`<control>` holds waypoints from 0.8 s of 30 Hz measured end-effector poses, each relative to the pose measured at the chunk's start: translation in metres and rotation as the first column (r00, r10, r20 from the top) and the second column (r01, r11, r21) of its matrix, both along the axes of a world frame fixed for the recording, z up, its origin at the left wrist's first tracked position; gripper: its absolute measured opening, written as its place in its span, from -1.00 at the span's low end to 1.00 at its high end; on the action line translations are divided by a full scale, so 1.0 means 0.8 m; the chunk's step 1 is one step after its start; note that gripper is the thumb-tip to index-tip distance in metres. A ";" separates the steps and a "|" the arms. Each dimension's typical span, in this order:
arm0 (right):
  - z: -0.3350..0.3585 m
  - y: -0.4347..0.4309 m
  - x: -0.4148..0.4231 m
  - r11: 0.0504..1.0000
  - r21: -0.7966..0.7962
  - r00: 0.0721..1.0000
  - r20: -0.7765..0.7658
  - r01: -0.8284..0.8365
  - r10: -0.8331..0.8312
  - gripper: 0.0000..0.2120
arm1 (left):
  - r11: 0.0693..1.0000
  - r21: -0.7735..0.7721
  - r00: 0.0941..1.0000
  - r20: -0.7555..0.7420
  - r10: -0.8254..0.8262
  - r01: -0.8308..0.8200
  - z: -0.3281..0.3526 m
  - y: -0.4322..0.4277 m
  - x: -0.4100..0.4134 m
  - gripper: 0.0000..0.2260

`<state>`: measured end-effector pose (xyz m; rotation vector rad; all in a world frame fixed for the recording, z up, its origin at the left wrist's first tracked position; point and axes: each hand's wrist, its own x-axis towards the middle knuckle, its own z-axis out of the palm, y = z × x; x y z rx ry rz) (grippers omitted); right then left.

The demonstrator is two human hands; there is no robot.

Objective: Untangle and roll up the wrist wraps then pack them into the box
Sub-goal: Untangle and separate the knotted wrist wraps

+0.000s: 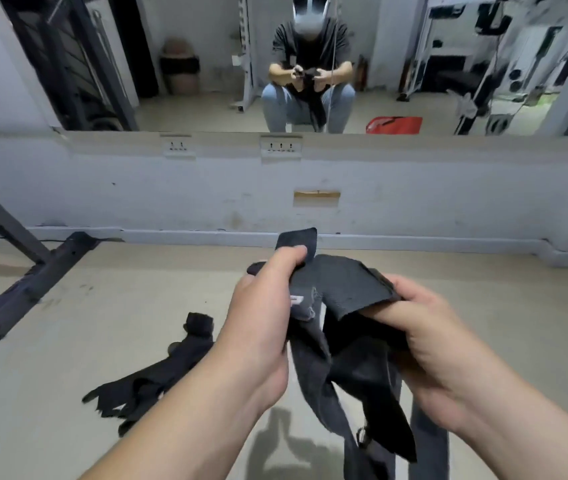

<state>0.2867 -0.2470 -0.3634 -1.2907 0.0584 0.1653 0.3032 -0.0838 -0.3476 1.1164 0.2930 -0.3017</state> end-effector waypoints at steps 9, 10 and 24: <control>0.002 -0.024 -0.026 0.901 0.434 0.988 -0.131 -0.015 0.080 -0.67 | 0.999 0.020 0.980 0.198 -0.037 0.034 -0.021 -0.050 -0.051 -0.74; 0.001 -0.025 -0.027 0.876 0.481 0.983 -0.139 -0.037 0.117 -0.62 | 0.999 0.014 0.978 0.202 -0.048 0.046 -0.020 -0.046 -0.050 -0.75; -0.030 -0.051 0.020 0.996 -0.015 0.953 -0.292 0.085 -0.086 -0.59 | 0.990 0.116 0.991 0.116 0.069 -0.083 -0.018 0.011 0.005 -0.70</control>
